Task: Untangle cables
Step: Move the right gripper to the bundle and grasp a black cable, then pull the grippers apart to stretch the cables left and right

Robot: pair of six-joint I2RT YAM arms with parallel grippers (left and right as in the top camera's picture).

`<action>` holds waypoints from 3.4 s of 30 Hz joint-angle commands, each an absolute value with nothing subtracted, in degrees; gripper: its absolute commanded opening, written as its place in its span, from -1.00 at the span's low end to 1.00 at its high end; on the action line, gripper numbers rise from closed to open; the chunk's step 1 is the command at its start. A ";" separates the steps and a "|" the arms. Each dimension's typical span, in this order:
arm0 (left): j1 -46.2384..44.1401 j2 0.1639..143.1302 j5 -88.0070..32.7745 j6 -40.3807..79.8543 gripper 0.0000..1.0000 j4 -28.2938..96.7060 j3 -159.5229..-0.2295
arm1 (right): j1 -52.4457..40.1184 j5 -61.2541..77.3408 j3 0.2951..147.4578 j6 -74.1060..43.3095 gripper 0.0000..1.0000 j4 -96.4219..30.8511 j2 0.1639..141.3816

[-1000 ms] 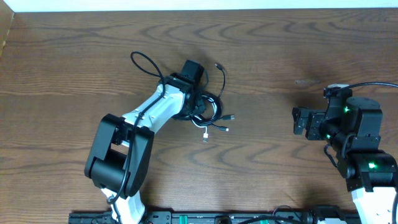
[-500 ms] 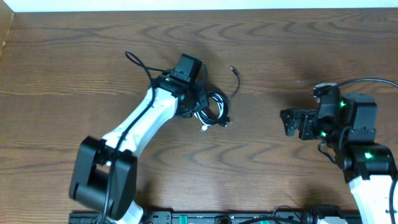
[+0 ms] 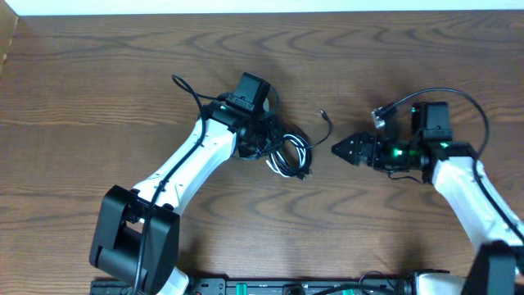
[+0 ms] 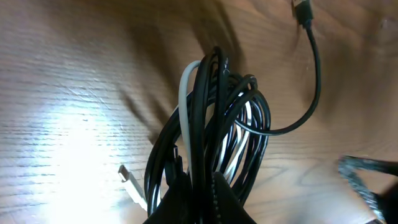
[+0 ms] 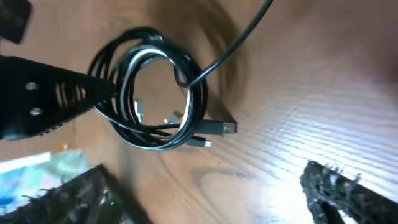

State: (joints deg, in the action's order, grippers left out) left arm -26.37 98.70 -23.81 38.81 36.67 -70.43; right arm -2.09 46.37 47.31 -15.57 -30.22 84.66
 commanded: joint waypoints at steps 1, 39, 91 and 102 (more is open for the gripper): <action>-26.81 98.80 -24.67 39.64 -0.85 36.82 -70.46 | -5.08 50.94 48.31 -17.37 0.80 -28.97 90.02; -24.10 98.80 -18.52 39.92 -0.85 39.97 -70.46 | -22.06 -4.95 47.94 -32.88 -0.98 -31.59 93.76; 5.48 81.95 -25.39 26.55 -0.85 39.77 -71.61 | 5.91 8.38 65.82 -13.85 -0.67 -41.17 70.76; -10.26 82.13 -15.49 16.10 -0.85 42.68 -71.59 | 5.91 2.22 65.82 -10.11 0.15 -45.30 70.78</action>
State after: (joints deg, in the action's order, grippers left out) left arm -8.47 82.26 -26.46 18.74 41.12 -70.61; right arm 5.72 1.85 65.10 -10.85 -43.97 71.50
